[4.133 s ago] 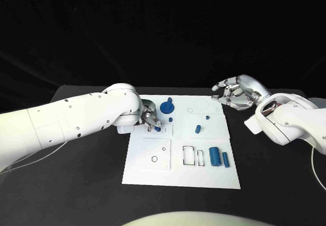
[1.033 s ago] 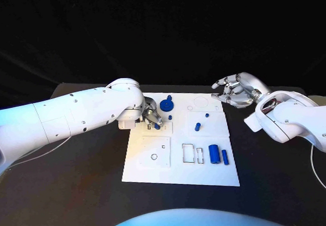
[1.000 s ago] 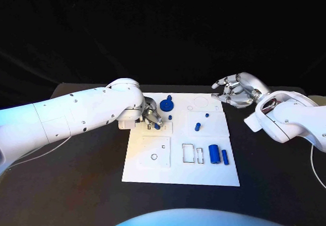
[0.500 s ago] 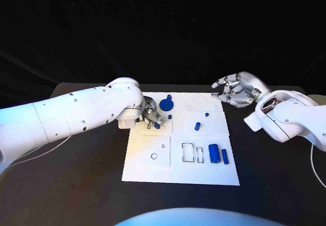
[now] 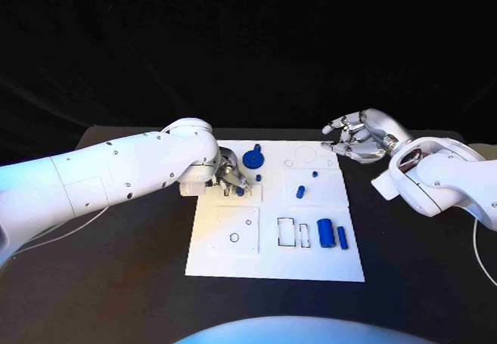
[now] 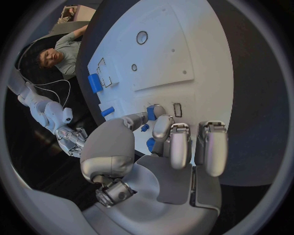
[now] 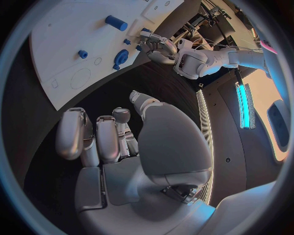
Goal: Assemble the parts on the task board
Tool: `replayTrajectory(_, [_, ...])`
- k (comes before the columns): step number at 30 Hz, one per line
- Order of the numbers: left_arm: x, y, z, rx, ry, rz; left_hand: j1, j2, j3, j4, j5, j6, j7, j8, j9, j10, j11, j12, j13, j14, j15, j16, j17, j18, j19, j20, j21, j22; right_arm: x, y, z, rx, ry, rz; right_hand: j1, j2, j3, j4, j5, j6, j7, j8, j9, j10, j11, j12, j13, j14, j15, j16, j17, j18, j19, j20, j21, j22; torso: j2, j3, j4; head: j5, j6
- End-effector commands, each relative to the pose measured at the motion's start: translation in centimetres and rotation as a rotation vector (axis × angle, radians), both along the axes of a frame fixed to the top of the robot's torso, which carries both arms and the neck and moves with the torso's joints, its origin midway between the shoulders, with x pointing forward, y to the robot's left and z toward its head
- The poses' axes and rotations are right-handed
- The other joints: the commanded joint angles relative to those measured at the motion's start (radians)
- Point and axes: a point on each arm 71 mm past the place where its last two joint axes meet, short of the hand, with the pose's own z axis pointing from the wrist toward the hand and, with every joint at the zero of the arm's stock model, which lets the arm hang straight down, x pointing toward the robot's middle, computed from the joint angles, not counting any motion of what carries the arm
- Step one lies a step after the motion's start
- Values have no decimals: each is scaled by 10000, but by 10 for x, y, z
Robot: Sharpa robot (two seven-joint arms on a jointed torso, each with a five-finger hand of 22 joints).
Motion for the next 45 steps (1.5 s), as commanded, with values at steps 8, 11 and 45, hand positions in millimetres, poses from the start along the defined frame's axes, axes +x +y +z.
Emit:
replayTrajectory(8, [-2, 0, -4, -15, 207, -41, -121, 39, -288, 165, -60, 43, 20, -66, 33, 18, -3, -28, 17, 1057, -48, 36, 2635, -55, 911, -83, 37, 2252, -1, 1, 1, -31, -98, 128, 38, -21, -13, 32, -76, -74, -20, 79, 21, -71, -9, -53, -39, -41, -52, -60, -22, 156, -4, -46, -54, -35, 0, -3, 4, 8, 31])
replayTrajectory(11, [-2, 0, -4, -20, 194, -24, -117, 42, -303, 173, -58, 44, 20, -68, 35, 17, -4, -28, 16, 1057, -48, 36, 2635, -55, 912, -84, 39, 2255, -1, 0, 1, -32, -97, 126, 38, -21, -13, 32, -76, -74, -20, 79, 21, -71, -9, -53, -39, -41, -52, -60, -22, 156, -4, -46, -54, -35, 1, -5, 6, 6, 33])
replayTrajectory(45, [2, 16, 27, -991, -754, 453, 538, -207, -2005, 839, -113, -610, 267, -848, -123, -980, 209, -813, -1180, 1057, 111, 36, 2635, 63, 718, -18, -264, 1713, 2, -4, 0, -59, -106, 19, 7, -22, -29, 64, -106, -84, -21, 90, 24, -58, -9, -36, -49, -38, -53, -66, -26, 154, 9, -49, -65, -43, -24, -5, 27, 5, 129])
